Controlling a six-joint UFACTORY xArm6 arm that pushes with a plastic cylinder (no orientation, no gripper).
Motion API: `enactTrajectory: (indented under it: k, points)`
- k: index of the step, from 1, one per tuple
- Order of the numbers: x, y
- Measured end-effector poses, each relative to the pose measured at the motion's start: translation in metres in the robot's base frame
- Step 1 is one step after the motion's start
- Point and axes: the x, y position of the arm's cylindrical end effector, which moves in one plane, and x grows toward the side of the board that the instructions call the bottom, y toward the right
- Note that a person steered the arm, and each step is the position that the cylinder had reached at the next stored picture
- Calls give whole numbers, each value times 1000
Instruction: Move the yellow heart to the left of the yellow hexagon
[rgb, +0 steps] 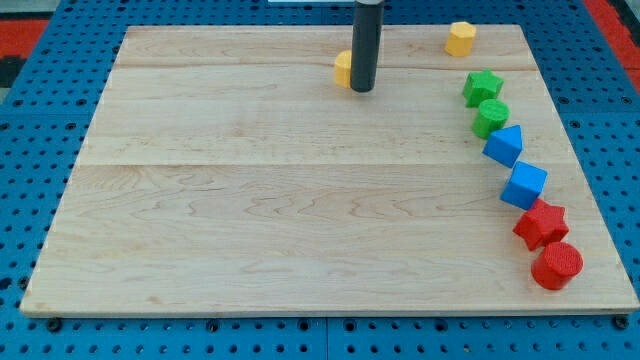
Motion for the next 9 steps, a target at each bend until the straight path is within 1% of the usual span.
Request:
enactTrajectory:
  k: [1, 2, 4, 5, 6, 7, 8, 9]
  points:
    - [-12, 26]
    - [-18, 34]
    - [-22, -65]
    - [-32, -81]
    - [-52, -67]
    - [-70, -66]
    - [-82, -85]
    - [-82, -119]
